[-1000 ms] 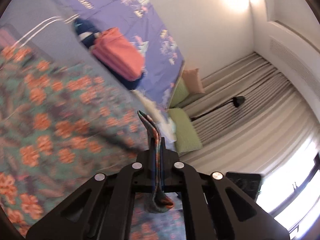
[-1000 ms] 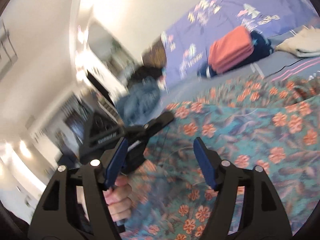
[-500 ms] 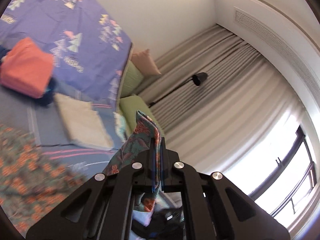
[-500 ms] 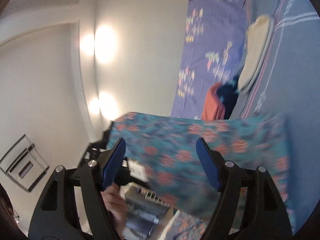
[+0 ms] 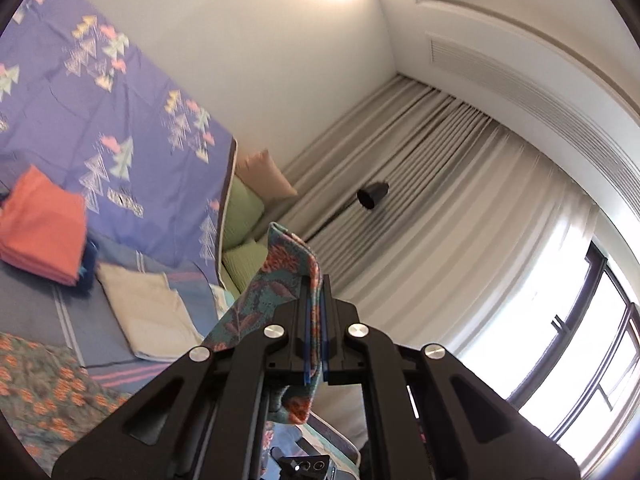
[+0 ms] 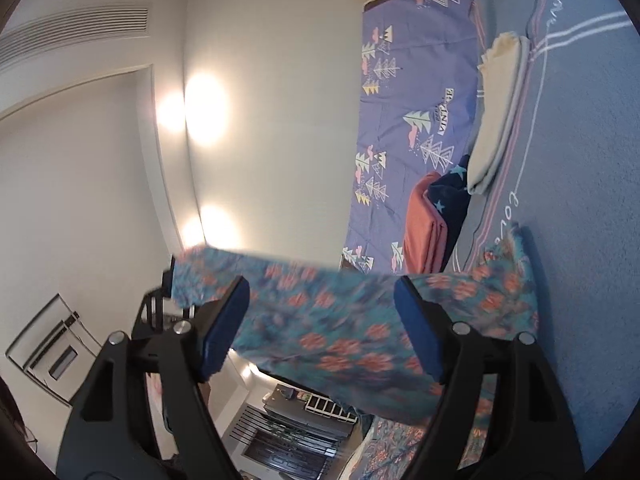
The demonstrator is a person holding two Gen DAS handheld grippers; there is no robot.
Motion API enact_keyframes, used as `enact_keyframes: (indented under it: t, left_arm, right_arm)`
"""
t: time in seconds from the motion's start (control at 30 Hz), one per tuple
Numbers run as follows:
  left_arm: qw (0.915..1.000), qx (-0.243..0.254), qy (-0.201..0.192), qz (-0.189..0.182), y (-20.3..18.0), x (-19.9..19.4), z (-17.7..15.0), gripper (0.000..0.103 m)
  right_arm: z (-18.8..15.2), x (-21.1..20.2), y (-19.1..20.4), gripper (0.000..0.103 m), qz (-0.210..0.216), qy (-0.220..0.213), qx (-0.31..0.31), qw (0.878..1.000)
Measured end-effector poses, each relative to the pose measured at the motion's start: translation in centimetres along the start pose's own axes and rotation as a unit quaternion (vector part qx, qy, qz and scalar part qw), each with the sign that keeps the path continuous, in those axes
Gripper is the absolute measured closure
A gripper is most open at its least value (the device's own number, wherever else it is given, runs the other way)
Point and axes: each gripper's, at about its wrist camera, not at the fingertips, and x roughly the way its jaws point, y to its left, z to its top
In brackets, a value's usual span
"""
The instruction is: Fold small clothes
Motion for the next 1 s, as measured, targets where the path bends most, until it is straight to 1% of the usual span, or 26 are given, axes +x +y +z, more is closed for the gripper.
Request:
enact_keyframes:
  t: [0.17,0.3,0.37,0.5,0.57,0.73,0.9,1.0]
  left_arm:
    - [0.9992,0.021,-0.009,0.034,0.8,-4.0,-0.1,0.100]
    - [0.9971,0.028,-0.017,0.068,2.8,-7.6,-0.9,0.100]
    - [0.9957,0.015,-0.027,0.087,4.9,-9.6,-1.1,0.100]
    - [0.9917,-0.010,-0.035,0.123,8.6,-12.6,-1.3,0.100]
    - [0.9905,-0.020,-0.038,0.130,9.8,-13.7,-1.6,0.100]
    - [0.9856,-0.035,-0.031,0.163,12.6,-16.9,-4.2,0.100]
    - [0.9808,-0.062,-0.035,0.182,15.2,-20.0,-7.1,0.100]
    - [0.9757,-0.086,-0.031,0.199,17.2,-21.3,-8.8,0.100]
  right_arm:
    - [0.0,0.5,-0.7,0.025,-0.004,0.010,0.014,1.000]
    - [0.1,0.7,-1.0,0.024,-0.003,0.016,0.020,1.000]
    - [0.1,0.9,-1.1,0.024,-0.003,0.019,0.024,1.000]
    - [-0.1,1.2,-1.4,0.024,-0.005,0.031,0.035,0.999]
    - [-0.3,1.4,-1.5,0.024,-0.006,0.037,0.039,0.999]
    - [-0.5,1.6,-1.6,0.023,-0.006,0.045,0.044,0.998]
    - [-0.6,1.6,-1.8,0.022,-0.009,0.049,0.051,0.997]
    - [-0.8,1.8,-2.1,0.022,-0.017,0.056,0.054,0.997]
